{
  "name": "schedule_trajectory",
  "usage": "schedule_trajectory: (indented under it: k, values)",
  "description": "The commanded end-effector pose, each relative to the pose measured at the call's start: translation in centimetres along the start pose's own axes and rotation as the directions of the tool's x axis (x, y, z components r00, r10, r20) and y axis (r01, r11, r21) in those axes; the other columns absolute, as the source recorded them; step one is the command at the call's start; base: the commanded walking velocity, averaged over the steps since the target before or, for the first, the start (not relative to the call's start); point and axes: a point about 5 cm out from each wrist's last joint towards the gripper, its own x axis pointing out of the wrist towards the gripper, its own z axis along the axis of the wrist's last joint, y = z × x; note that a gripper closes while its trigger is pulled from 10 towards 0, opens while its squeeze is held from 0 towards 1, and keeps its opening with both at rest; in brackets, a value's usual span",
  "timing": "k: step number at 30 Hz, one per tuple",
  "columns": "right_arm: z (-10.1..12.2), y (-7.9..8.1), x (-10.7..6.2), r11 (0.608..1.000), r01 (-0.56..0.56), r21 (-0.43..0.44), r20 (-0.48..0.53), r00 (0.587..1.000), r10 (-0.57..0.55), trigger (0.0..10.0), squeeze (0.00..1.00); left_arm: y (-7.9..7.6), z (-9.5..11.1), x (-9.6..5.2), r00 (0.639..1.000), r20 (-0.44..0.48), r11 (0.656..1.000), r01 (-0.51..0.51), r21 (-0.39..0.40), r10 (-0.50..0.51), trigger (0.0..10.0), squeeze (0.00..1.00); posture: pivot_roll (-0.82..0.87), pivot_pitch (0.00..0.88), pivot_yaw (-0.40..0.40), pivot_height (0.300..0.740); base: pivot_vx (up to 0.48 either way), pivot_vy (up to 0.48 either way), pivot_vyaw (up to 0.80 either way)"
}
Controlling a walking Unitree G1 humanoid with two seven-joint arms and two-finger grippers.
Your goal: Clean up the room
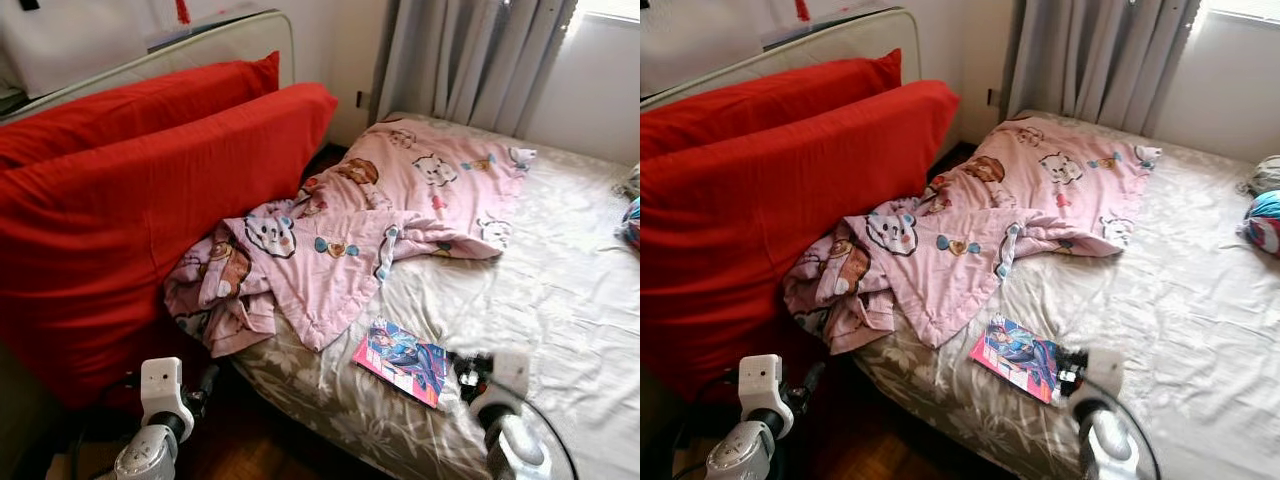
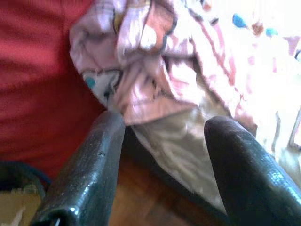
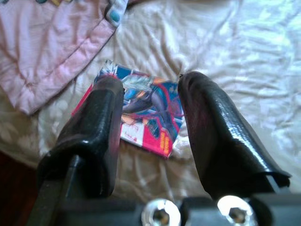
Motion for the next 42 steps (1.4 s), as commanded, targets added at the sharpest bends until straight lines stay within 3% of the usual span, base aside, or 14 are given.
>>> schedule_trajectory:
  k: [1, 7, 16, 19, 26, 34, 42]
  values:
    - [1.3, -0.4, 0.2, 1.0, 0.01, -0.015, 0.072, 0.997, -0.009, 10.0, 0.0, -0.1, 0.7, 0.0, 0.998, 0.058, 1.0, 0.011, -0.006, -0.01, 10.0, 0.0, 0.05, 0.002, -0.05, 0.74, 0.0, 0.0, 0.0]
    - [2.2, -1.7, -0.6, 0.994, 0.107, -0.029, 0.169, 0.981, -0.101, 10.0, 0.0, -0.3, 2.9, -0.2, 0.983, 0.181, 0.999, 0.034, 0.0, -0.034, 10.0, 0.0, 0.1, 0.0, -0.072, 0.74, 0.0, 0.0, 0.0]
    - [4.4, -0.3, 0.1, 0.993, 0.064, -0.102, 0.258, 0.966, -0.036, 10.0, 0.0, -1.5, 4.1, 0.3, 0.972, 0.192, 0.991, 0.134, 0.029, -0.137, 10.0, 0.0, 0.05, 0.0, -0.046, 0.74, 0.0, 0.0, 0.0]
    - [5.1, -0.7, -0.1, 0.988, 0.129, -0.079, 0.302, 0.948, -0.1, 10.0, 0.0, -1.5, 4.5, 0.3, 0.971, 0.208, 0.993, 0.12, 0.019, -0.122, 10.0, 0.0, 0.06, 0.0, -0.054, 0.74, 0.0, 0.0, 0.0]
    - [3.7, -1.3, -0.7, 0.982, 0.18, -0.053, 0.234, 0.959, -0.163, 10.0, 0.0, -2.1, 4.2, 0.0, 0.973, 0.191, 0.991, 0.134, 0.005, -0.133, 10.0, 0.0, 0.07, 0.0, -0.06, 0.735, 0.0, 0.0, 0.0]
    - [3.7, -1.3, -0.7, 0.983, 0.171, -0.067, 0.227, 0.962, -0.152, 10.0, 0.0, -1.7, 4.6, 0.1, 0.974, 0.195, 0.993, 0.116, -0.009, -0.112, 10.0, 0.0, 0.07, 0.0, -0.067, 0.681, 0.0, 0.0, 0.0]
    - [4.2, -1.3, -0.6, 0.984, 0.174, -0.046, 0.24, 0.958, -0.158, 10.0, 0.0, -1.6, 5.1, 0.6, 0.974, 0.199, 0.994, 0.108, -0.005, -0.105, 10.0, 0.0, 0.08, 0.0, -0.077, 0.677, 0.0, 0.0, 0.0]
